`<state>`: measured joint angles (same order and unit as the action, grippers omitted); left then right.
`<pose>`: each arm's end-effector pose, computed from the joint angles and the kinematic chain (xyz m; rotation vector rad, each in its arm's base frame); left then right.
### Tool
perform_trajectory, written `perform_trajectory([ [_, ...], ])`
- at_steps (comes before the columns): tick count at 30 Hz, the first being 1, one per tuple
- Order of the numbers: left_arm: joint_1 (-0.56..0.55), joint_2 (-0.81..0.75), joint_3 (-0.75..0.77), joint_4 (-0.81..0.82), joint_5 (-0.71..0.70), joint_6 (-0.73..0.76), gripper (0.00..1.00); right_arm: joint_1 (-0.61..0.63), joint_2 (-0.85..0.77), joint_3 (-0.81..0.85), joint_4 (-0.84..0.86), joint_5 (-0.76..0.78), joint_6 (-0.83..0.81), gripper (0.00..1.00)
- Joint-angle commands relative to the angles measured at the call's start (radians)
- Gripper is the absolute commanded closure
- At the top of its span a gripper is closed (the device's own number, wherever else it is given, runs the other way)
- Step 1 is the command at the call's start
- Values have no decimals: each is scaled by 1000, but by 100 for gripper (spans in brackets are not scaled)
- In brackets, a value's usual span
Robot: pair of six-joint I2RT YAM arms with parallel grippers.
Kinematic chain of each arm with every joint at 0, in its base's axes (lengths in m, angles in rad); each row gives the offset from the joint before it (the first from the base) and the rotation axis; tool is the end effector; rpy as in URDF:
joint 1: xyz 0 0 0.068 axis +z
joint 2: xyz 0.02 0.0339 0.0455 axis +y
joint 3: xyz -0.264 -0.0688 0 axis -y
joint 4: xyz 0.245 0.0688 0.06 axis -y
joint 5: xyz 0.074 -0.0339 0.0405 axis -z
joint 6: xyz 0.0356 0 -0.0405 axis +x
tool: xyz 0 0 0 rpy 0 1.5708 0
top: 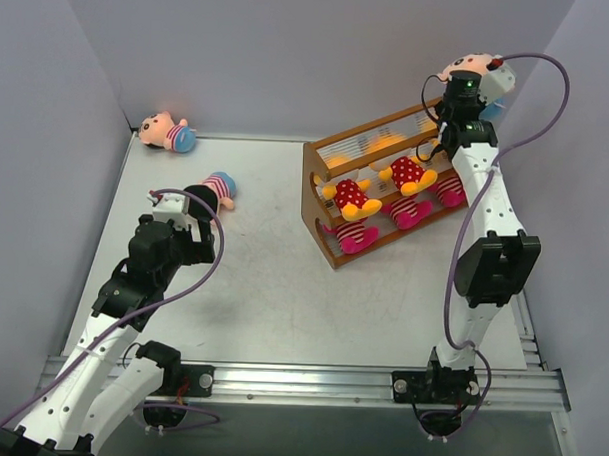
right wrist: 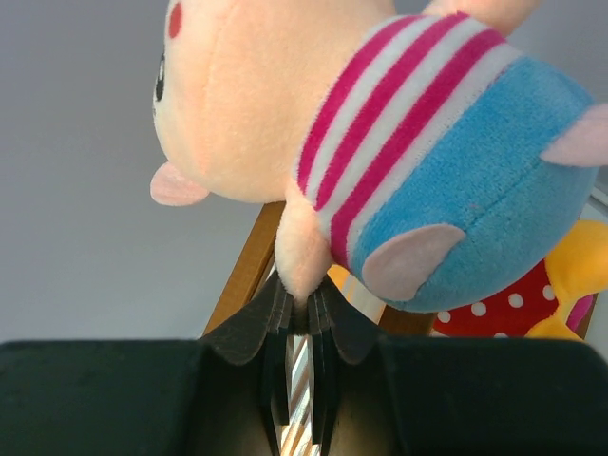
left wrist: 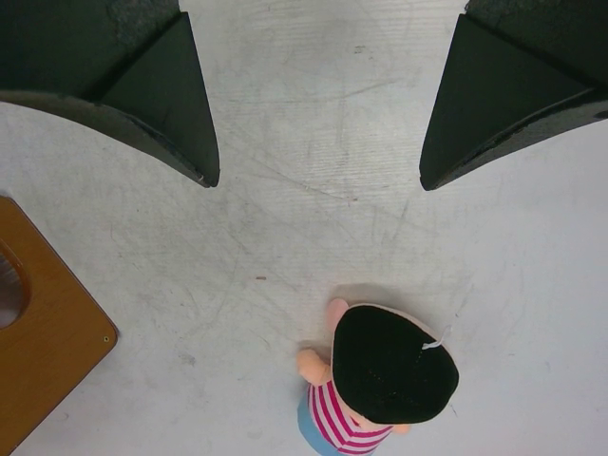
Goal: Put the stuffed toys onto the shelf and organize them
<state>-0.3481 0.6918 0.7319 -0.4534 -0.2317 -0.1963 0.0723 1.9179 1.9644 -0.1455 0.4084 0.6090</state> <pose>0.1519 -0.0464 0.3080 0.0000 1.9745 -0.1252 0.4577 0.0190 0.4225 0.7296 1.4962 0.1757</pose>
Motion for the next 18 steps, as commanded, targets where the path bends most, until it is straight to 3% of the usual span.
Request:
perform_trajectory([
  [1, -5, -14, 21, 13, -6, 9, 5, -9, -88, 13, 3, -14, -14, 100],
  [18, -5, -15, 21, 15, -3, 9, 5, -37, -105, -9, -52, -155, -61, 100],
])
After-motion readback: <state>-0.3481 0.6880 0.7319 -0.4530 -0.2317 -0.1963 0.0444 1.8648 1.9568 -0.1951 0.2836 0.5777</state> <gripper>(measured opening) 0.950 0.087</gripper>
